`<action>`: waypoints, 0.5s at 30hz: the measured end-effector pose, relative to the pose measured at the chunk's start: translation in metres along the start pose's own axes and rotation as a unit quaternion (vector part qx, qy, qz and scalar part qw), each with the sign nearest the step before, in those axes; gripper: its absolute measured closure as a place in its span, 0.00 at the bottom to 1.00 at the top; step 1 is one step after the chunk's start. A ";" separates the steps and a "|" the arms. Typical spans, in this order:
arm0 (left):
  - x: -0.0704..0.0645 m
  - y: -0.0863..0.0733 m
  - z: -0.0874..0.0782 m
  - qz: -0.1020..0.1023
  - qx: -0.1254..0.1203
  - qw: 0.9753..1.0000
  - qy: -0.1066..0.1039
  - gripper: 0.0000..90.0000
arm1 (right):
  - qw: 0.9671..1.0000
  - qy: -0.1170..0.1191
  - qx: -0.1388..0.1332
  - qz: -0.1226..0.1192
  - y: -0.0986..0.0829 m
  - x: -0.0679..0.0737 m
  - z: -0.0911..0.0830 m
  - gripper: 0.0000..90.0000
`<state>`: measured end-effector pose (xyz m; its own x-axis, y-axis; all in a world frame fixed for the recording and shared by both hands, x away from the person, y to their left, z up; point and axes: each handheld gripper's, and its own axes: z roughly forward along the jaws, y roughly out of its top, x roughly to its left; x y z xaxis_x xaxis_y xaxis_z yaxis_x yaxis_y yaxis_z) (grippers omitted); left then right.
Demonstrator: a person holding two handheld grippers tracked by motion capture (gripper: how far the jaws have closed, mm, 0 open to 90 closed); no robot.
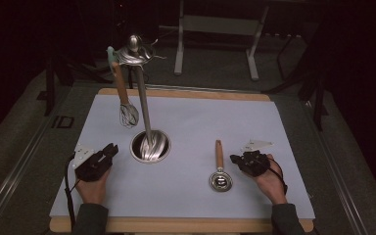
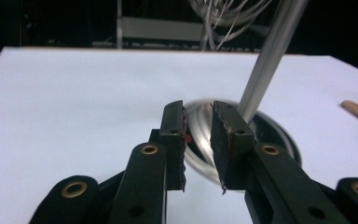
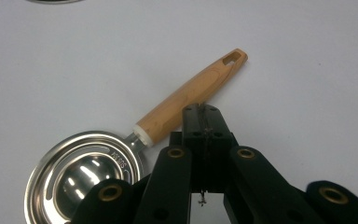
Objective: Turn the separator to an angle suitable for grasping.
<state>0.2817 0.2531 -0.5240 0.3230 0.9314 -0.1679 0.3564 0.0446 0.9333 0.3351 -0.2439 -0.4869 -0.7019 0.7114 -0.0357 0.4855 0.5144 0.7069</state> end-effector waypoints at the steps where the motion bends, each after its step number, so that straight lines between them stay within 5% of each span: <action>1: 0.000 -0.001 0.001 -0.001 0.003 1.000 0.000 0.84 | 1.000 -0.001 0.002 -0.001 0.000 0.000 0.001 1.00; 7: 0.001 -0.010 0.006 -0.009 0.019 1.000 0.004 0.83 | 1.000 -0.016 0.018 -0.007 -0.001 0.001 0.005 1.00; 15: -0.002 -0.013 0.011 0.006 0.028 1.000 0.006 0.82 | 1.000 -0.017 0.022 -0.001 0.000 0.000 0.010 1.00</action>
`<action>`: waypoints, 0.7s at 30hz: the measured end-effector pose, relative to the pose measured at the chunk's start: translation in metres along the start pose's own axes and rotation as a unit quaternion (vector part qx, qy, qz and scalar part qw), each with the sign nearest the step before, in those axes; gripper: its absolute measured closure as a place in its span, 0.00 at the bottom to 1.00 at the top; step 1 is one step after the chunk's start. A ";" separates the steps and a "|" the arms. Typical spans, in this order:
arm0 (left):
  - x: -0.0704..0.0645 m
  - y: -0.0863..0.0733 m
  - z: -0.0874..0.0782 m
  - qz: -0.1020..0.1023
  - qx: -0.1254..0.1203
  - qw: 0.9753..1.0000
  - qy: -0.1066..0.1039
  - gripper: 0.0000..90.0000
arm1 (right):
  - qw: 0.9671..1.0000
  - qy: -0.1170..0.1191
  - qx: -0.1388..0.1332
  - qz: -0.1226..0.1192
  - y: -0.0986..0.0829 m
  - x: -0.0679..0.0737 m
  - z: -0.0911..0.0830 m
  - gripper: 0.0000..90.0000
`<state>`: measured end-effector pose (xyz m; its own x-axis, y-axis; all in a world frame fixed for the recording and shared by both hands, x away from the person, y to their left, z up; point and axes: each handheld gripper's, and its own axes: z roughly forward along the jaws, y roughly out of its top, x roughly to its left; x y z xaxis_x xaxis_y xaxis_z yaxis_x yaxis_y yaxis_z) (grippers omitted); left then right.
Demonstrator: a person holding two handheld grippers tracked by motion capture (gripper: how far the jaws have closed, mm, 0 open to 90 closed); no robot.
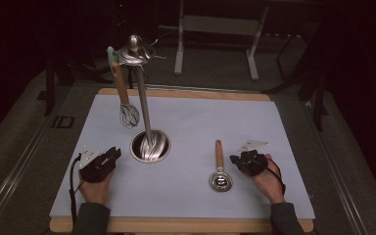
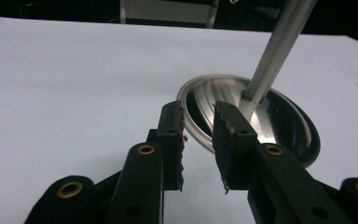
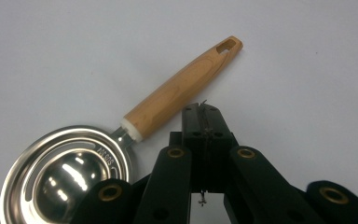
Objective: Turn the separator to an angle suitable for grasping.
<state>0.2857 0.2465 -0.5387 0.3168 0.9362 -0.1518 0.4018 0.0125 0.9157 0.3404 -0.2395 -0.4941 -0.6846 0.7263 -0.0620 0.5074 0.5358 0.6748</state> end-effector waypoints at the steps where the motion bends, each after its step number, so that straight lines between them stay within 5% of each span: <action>1: -0.001 0.000 0.000 0.002 0.001 1.000 0.001 0.82 | 1.000 0.000 0.003 0.001 0.001 0.000 0.002 1.00; 21: 0.001 -0.001 -0.001 -0.007 -0.005 1.000 -0.001 0.81 | 0.998 -0.003 0.061 -0.005 0.034 -0.006 0.055 1.00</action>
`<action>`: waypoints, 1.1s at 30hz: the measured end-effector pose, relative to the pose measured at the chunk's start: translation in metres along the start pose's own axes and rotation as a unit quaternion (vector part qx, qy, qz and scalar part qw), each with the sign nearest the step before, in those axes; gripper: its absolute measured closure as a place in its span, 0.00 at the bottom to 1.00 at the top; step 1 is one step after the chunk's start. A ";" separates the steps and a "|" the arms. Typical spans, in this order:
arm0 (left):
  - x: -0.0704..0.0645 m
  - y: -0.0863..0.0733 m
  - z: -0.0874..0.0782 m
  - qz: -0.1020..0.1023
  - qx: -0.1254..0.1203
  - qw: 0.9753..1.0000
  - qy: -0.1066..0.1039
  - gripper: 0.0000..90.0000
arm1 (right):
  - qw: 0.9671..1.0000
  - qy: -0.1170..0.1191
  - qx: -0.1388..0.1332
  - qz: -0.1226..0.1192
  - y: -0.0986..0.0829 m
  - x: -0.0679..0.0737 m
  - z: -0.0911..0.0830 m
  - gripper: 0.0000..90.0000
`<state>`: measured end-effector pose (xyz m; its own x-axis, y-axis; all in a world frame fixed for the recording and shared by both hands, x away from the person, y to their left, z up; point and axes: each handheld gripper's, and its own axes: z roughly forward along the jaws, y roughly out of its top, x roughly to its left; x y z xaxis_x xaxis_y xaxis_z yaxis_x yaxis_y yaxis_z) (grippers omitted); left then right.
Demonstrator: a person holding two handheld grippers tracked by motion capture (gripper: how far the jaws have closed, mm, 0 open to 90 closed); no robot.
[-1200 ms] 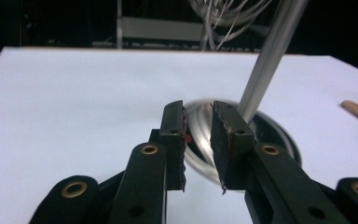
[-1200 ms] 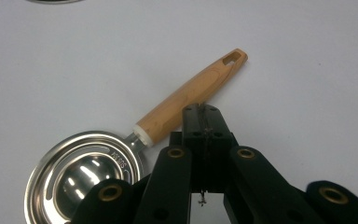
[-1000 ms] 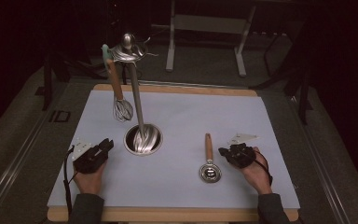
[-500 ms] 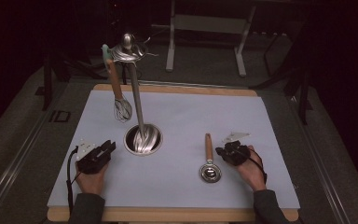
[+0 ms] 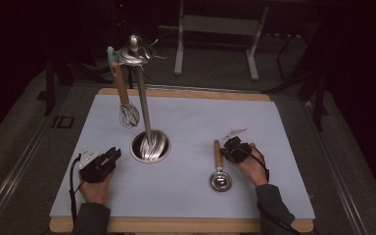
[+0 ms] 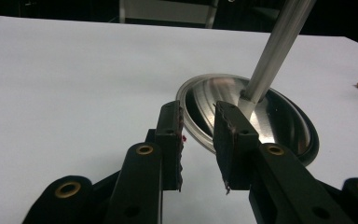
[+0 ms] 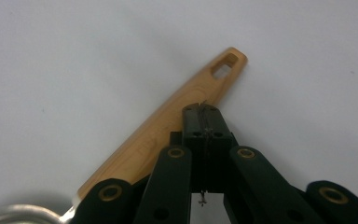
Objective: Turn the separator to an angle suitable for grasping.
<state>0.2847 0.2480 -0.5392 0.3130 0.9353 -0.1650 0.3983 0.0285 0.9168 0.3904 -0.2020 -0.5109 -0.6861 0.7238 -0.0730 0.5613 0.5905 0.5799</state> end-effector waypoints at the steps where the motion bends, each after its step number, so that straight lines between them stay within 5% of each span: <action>1: 0.000 0.000 0.000 0.001 0.000 1.000 0.000 0.81 | 1.000 0.001 0.001 0.000 0.002 0.001 0.001 1.00; 24: -0.001 0.000 0.000 0.001 0.001 1.000 0.000 0.80 | 0.996 0.052 0.028 -0.068 0.021 0.044 0.011 0.97; 33: -0.001 0.000 0.000 0.001 0.002 1.000 0.000 0.80 | 0.996 0.060 0.031 -0.052 0.018 0.040 -0.002 0.90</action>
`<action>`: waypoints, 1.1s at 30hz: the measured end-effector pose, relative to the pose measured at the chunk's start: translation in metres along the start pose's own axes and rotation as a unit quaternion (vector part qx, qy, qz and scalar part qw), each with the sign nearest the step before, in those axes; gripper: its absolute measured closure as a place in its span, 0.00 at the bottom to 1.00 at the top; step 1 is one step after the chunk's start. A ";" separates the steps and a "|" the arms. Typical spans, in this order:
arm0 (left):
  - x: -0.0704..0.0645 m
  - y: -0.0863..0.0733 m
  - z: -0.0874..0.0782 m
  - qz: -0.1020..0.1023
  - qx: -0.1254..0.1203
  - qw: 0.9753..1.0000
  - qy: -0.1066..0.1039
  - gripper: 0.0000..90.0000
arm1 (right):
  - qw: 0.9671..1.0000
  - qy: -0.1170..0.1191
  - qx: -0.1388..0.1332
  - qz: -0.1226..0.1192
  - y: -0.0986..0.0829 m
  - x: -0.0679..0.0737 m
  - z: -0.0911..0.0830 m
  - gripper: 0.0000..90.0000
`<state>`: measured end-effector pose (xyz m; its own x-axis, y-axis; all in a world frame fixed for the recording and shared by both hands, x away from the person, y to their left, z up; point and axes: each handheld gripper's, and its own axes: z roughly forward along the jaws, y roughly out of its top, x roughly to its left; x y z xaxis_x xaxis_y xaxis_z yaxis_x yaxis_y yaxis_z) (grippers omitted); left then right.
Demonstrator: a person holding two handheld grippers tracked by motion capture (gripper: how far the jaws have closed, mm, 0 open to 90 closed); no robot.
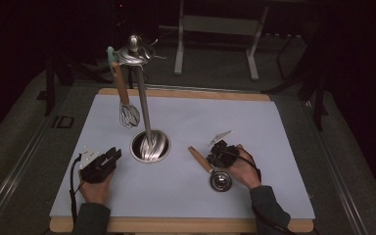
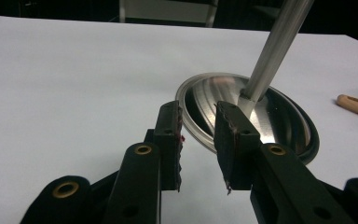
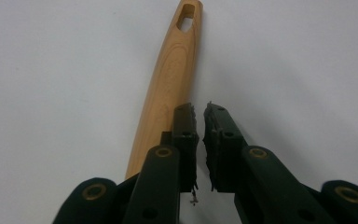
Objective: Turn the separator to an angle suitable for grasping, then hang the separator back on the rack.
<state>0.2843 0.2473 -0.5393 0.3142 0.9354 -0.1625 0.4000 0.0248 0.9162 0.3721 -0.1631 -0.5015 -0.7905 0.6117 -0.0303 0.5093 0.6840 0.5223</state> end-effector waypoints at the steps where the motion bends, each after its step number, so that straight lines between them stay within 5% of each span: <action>1: 0.000 0.000 0.000 0.001 0.000 1.000 0.000 0.80 | 1.000 0.003 -0.002 0.002 -0.001 0.000 -0.002 0.89; 22: -0.001 0.000 0.000 0.003 0.000 1.000 0.004 0.79 | 0.997 0.059 -0.007 0.048 -0.018 0.005 -0.019 0.78; 33: -0.001 0.000 0.000 0.002 0.000 1.000 0.005 0.78 | 0.993 0.081 0.030 0.086 -0.010 0.004 -0.009 0.76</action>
<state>0.2840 0.2465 -0.5392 0.3080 0.9387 -0.1545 0.3987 0.0201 0.9169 0.3612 -0.1712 -0.4988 -0.7325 0.6525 0.1941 0.6563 0.6010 0.4562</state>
